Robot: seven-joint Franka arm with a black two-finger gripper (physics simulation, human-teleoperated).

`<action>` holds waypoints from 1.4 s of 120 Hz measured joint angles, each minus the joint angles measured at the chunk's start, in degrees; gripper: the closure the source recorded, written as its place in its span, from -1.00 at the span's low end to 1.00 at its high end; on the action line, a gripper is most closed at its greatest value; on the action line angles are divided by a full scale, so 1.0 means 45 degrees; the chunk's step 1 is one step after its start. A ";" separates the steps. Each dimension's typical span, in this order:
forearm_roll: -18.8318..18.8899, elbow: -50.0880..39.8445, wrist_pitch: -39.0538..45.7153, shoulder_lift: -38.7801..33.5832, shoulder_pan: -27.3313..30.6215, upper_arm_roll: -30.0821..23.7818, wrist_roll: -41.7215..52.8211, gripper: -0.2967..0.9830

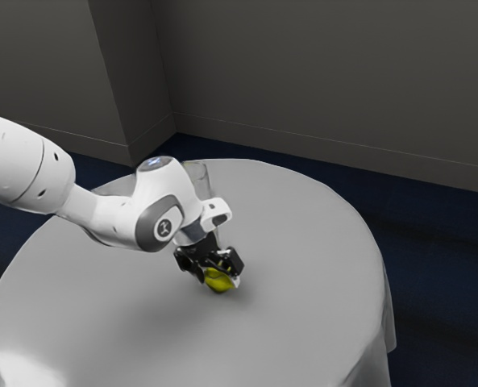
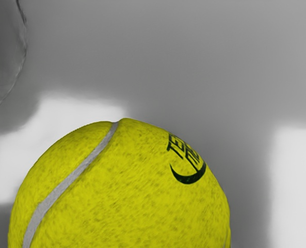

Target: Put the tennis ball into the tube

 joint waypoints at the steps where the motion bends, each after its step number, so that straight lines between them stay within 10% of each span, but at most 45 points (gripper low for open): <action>1: -0.0002 0.0012 0.0017 0.0016 -0.0003 0.0001 -0.0012 -0.50; 45: 0.0056 0.0326 0.0402 0.0399 -0.0155 0.0337 -0.0462 -0.02; 94: 0.0694 0.0361 -0.0492 -0.3444 -0.0555 -0.0488 -0.1549 0.55; 168: 0.4270 0.6135 -0.7286 -0.2918 -0.0176 0.0593 -0.1530 0.07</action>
